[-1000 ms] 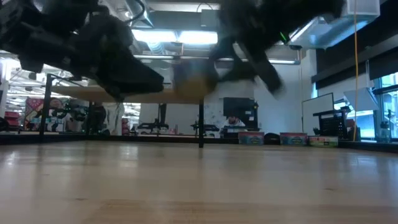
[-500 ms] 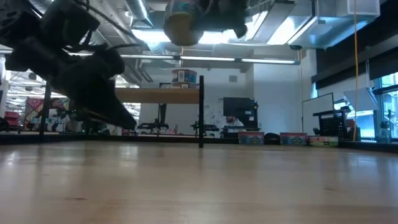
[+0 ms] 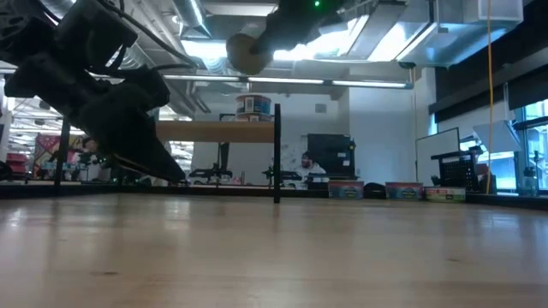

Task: Stack canned seafood by type on shelf
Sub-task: Put the blue tuna can on the shelf

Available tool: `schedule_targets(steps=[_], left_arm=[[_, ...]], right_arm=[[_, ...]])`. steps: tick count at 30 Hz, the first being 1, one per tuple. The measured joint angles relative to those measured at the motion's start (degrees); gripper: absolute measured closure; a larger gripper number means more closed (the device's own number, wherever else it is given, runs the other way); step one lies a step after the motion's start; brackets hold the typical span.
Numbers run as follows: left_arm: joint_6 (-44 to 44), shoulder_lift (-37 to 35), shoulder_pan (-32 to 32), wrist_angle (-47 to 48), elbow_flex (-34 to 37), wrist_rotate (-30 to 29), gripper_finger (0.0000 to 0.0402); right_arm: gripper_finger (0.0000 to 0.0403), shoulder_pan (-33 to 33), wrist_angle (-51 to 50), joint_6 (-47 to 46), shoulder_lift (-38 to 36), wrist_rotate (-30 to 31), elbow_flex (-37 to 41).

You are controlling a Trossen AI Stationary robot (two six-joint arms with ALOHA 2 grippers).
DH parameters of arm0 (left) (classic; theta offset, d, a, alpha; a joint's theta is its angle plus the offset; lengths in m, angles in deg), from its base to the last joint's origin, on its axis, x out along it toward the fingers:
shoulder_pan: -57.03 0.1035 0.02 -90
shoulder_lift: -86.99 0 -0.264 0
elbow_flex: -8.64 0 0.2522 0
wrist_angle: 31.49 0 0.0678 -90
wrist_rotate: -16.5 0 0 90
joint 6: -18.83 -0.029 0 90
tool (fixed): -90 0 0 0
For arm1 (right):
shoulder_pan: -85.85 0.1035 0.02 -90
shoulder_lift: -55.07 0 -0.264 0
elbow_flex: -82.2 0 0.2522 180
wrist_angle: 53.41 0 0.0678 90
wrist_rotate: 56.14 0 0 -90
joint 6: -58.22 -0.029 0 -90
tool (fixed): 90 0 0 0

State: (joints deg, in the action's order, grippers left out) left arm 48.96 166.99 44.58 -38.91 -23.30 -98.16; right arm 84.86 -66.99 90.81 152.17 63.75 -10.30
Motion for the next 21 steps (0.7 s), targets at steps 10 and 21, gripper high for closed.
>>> schedule_targets(steps=[10, 21], left_arm=[[-0.02, -0.02, 0.00, -0.31, -0.04, -0.05, 0.0259], [-0.04, -0.02, 0.00, -0.38, -0.04, -0.05, 0.0259]], right_arm=[[0.0208, -1.23, 1.61, -0.94, 6.05, 0.62, 0.02], [0.0208, -1.50, 3.15, 1.67, 10.90, 8.49, 0.04]])
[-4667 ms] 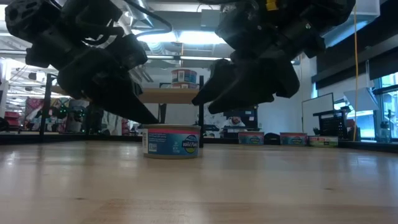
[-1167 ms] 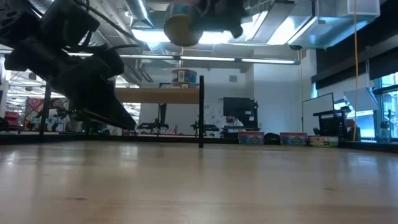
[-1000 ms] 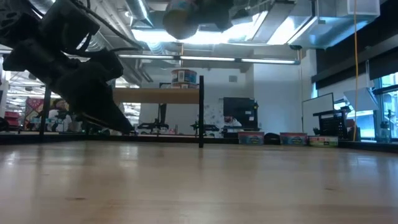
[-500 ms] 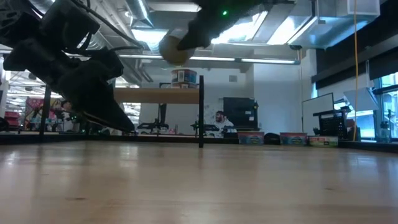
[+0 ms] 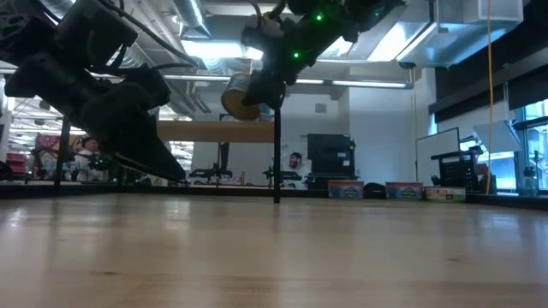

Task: Stack canned seafood by type on shelf
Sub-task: Put the blue tuna can on the shelf

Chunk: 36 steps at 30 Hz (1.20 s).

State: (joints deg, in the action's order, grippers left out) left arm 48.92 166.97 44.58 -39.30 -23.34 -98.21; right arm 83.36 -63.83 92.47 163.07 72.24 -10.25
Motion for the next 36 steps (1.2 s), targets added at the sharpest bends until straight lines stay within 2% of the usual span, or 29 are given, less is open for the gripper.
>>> schedule_targets(steps=[8, 14, 17, 21, 25, 31, 36], left_arm=[[-0.02, 0.00, 0.00, -0.01, 0.00, 0.00, 0.0259], [0.02, 0.00, 0.00, -0.02, 0.00, 0.00, 0.0259], [0.00, 0.00, 0.00, -0.03, 0.00, 0.00, 0.0259], [0.00, 0.00, 0.00, -0.01, 0.00, 0.00, 0.0259], [0.00, 0.00, 0.00, -0.01, 0.00, 0.00, 0.0259], [0.02, 0.00, 0.00, -0.01, 0.00, 0.00, 0.0259], [0.04, 0.00, 0.00, -0.01, 0.00, 0.02, 0.0259]], right_arm=[[0.0206, -0.34, 0.00, 0.45, 0.00, 0.86, 0.00], [0.0134, -0.27, 0.06, 0.51, 0.48, 0.78, 0.00], [0.0121, -0.29, 0.12, 0.51, 0.48, 0.78, 0.00], [0.0122, -0.29, 0.03, 0.53, 0.48, 0.44, 0.00], [0.0130, -0.18, -0.52, 0.30, 0.49, -2.42, 0.00], [0.0147, -1.00, -0.43, 0.05, 0.50, 2.78, 0.00], [0.0155, -1.81, -1.75, 0.05, 0.50, 0.63, 0.00]])
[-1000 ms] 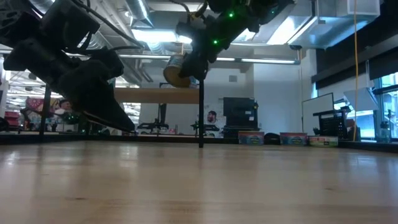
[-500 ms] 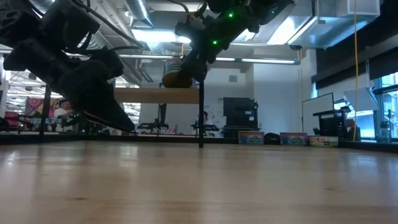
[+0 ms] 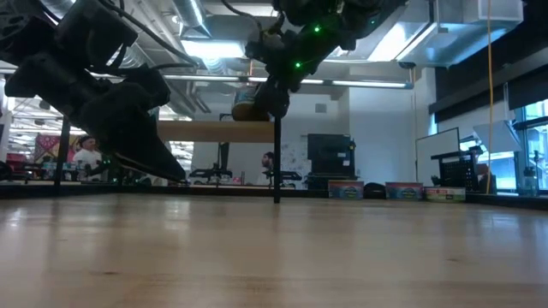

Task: Stack canned seafood by type on shelf
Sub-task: Put the blue tuna can on the shelf

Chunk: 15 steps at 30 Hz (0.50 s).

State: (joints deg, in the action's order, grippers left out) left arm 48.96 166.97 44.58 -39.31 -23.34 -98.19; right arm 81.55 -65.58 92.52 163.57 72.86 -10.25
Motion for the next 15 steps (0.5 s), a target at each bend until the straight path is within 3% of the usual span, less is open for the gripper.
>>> schedule_targets(steps=[4, 15], left_arm=[[-0.03, 0.00, 0.00, 0.00, 0.00, -0.02, 0.0259], [-0.04, 0.00, 0.01, 0.00, 0.00, 0.00, 0.0259]], right_arm=[[0.0154, 0.26, -0.63, 0.00, 0.00, -2.96, 0.00], [0.0153, 0.62, -1.81, 0.02, 0.00, -2.54, 0.00]])
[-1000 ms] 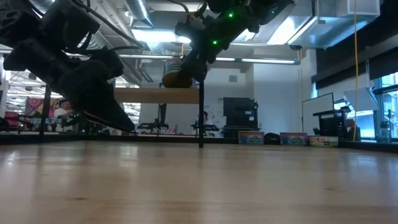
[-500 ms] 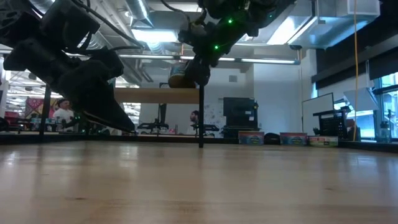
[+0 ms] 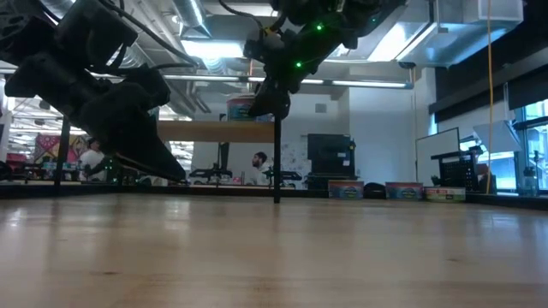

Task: Stack canned seafood by type on shelf
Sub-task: Put the blue tuna can on the shelf, then stack the blue tuna can on top of the blue tuna can on the shelf

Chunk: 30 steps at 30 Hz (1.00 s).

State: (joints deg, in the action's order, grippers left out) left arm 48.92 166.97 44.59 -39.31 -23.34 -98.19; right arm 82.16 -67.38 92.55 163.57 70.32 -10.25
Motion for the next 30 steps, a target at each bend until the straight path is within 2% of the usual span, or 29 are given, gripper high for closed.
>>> schedule_targets(steps=[4, 9, 13, 20, 26, 30], left_arm=[[0.00, 0.00, -0.01, 0.00, 0.00, 0.00, 0.0259], [0.04, 0.00, 0.01, 0.00, 0.00, 0.00, 0.0259], [0.02, 0.00, 0.00, 0.00, 0.00, 0.00, 0.0259], [0.00, 0.00, -0.01, -0.02, 0.00, 0.00, 0.0259], [0.00, 0.00, -0.01, -0.33, 0.00, 0.00, 0.0259], [-1.05, 0.00, -0.52, -1.55, 0.00, 0.00, 0.0259]], right_arm=[[0.0153, 0.06, 1.28, 0.46, 0.00, 0.10, 0.00], [0.0152, -0.49, 1.68, 0.62, 0.00, 4.53, 0.00], [0.0152, -0.28, 1.67, 0.89, 0.00, 4.98, 0.00], [0.0152, 7.37, -1.54, 1.35, -1.36, 4.49, 0.04], [0.0152, 15.61, -14.29, -5.08, -3.83, 2.14, 0.02], [0.0152, 18.72, -25.29, -12.78, -4.42, -3.40, 0.01]])
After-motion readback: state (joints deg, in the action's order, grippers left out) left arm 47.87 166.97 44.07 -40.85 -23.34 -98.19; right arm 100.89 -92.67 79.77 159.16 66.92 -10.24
